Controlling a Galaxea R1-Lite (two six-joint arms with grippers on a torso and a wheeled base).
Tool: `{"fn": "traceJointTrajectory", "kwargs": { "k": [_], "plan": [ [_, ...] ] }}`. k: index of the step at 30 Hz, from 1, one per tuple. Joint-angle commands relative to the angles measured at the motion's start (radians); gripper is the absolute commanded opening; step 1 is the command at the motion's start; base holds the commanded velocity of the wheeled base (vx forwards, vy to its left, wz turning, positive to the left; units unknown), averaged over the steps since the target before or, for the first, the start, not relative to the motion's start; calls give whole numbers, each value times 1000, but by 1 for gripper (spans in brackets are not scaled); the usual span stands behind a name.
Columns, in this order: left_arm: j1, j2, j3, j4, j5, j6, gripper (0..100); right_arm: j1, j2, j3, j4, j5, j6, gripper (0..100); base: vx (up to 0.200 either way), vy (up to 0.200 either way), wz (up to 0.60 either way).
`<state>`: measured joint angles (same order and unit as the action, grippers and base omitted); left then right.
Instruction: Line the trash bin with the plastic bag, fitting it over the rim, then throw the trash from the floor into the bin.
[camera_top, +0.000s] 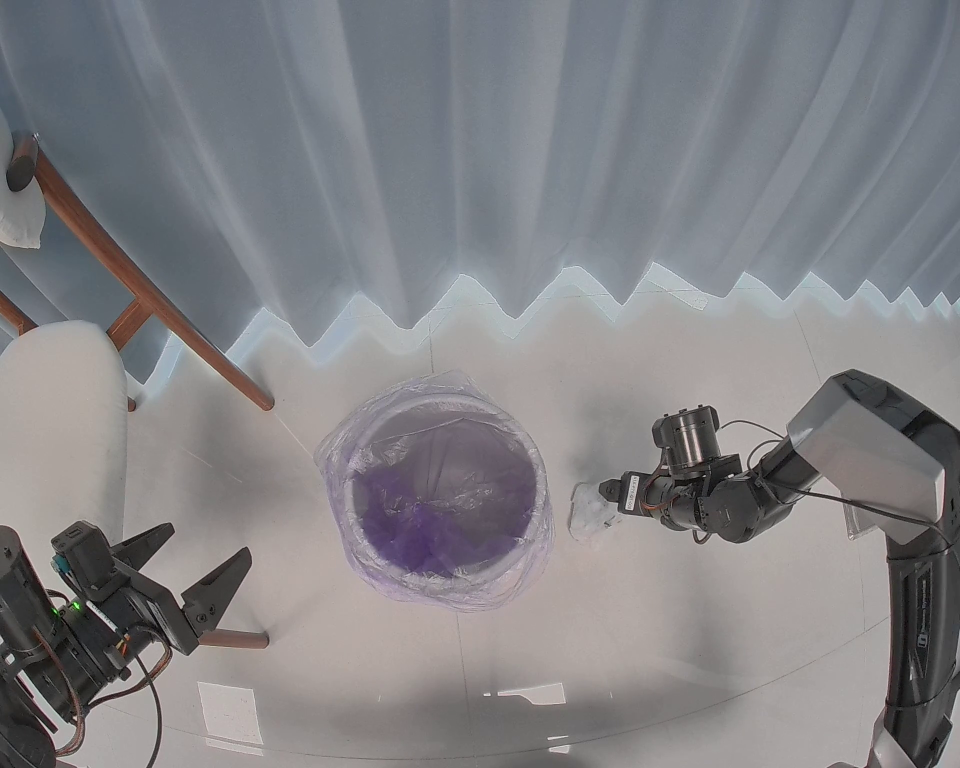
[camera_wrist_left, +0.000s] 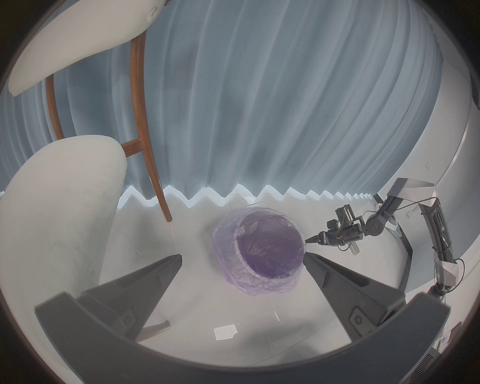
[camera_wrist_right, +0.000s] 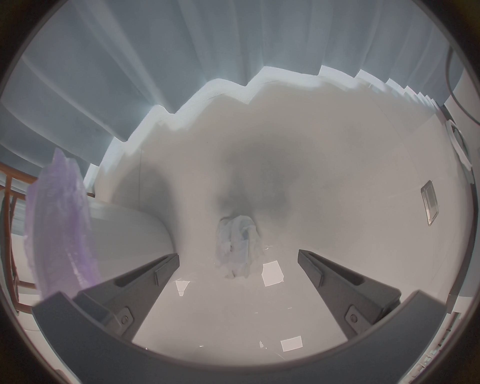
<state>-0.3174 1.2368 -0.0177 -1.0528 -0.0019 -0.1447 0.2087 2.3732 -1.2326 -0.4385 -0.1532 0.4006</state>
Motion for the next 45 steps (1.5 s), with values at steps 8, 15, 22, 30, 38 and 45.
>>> {"fn": "traceJointTrajectory", "kwargs": {
  "k": [8,15,22,30,38,45],
  "plan": [
    [6,0,18,13,-1,2,100,-5,201,-183,15,-6,0,100,0,0,0],
    [8,0,18,14,0,2,100,-14,291,-358,104,-8,0,100,0,0,0],
    [8,0,18,14,2,0,100,-14,328,-444,167,-8,0,100,0,0,0],
    [18,0,18,14,5,-1,100,-15,343,-459,165,-8,3,0,0,0,0],
    [20,-31,18,66,10,-3,100,-42,205,-430,169,-8,20,0,0,0,0],
    [20,-51,18,105,13,-1,100,-66,-121,-262,192,0,37,0,0,0,0]
  ]
}}
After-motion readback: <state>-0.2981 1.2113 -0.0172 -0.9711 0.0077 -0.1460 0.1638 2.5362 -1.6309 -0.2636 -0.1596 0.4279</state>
